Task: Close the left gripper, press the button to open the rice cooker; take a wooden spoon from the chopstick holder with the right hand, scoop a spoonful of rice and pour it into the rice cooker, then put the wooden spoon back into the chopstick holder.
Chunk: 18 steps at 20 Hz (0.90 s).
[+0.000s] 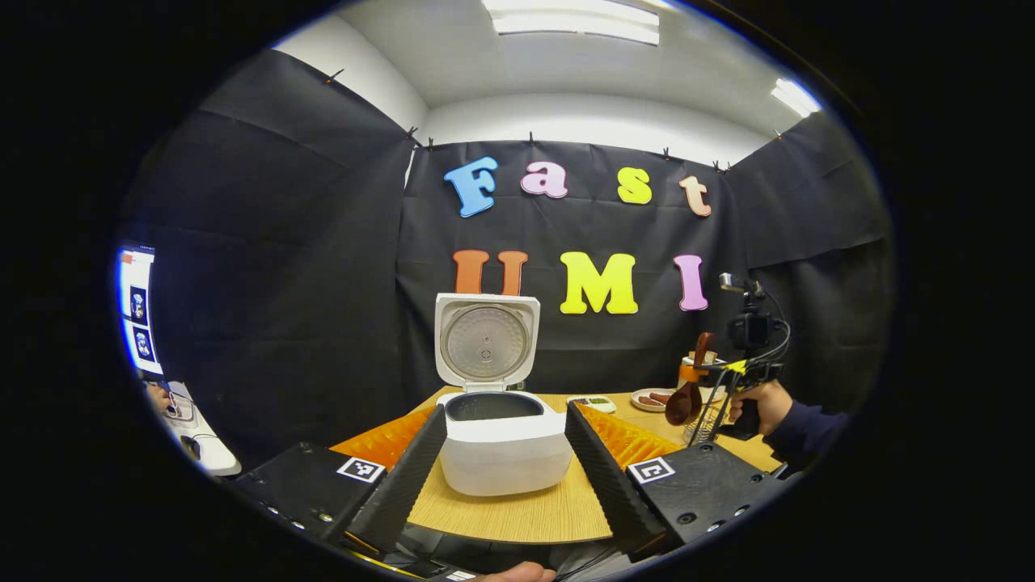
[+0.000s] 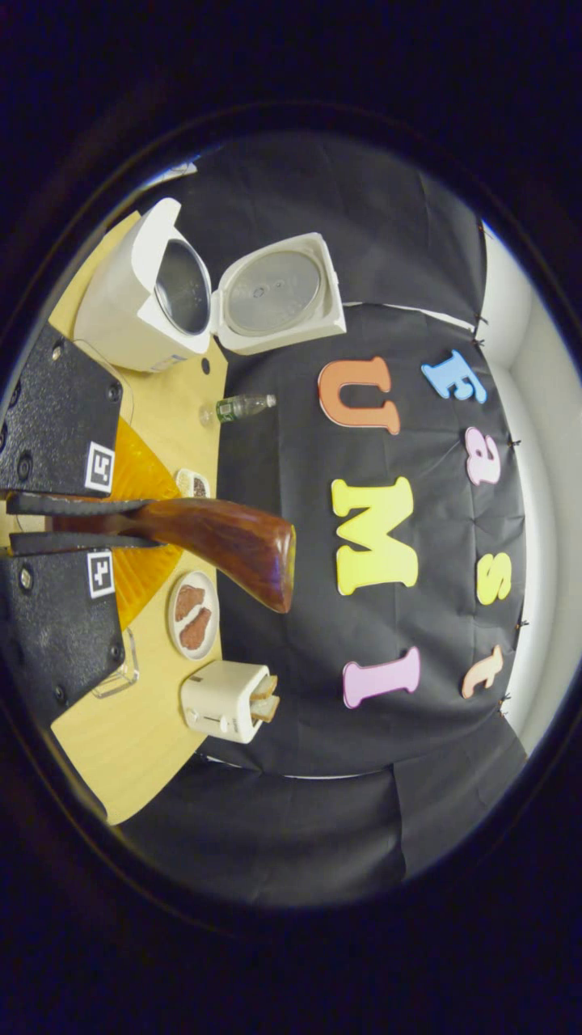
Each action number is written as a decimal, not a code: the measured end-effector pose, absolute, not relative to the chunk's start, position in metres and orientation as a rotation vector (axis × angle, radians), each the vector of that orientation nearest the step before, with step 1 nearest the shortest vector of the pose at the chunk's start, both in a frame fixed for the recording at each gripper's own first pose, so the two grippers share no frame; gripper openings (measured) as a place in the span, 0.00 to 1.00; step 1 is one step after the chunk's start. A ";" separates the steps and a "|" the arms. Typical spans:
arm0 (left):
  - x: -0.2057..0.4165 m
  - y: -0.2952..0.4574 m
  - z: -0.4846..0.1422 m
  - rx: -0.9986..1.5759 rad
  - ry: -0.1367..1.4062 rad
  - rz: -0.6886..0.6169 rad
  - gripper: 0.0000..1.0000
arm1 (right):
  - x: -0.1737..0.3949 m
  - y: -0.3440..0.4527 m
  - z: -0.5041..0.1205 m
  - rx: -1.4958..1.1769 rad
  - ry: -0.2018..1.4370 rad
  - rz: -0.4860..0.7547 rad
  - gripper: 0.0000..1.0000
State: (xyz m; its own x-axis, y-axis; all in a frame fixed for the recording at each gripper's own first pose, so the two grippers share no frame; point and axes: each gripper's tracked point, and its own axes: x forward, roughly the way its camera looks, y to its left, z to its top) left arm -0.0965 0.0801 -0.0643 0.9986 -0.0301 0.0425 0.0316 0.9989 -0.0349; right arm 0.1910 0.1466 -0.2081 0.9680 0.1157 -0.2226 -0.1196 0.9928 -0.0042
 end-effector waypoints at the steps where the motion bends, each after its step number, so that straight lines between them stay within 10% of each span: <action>1: -0.096 0.081 -0.066 -0.038 -0.039 -0.029 0.94 | 0.191 0.154 -0.218 -0.014 0.223 0.114 0.13; 18: -0.092 0.083 -0.099 -0.046 0.033 -0.044 0.94 | 0.207 0.211 -0.331 -0.137 0.314 0.108 0.13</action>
State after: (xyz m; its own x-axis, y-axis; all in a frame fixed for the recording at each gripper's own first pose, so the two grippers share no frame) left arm -0.0924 0.0831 -0.0985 0.9985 -0.0445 -0.0315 0.0430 0.9980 -0.0465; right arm 0.2072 0.2108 -0.3312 0.9456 0.0843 -0.3143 -0.1266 0.9850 -0.1169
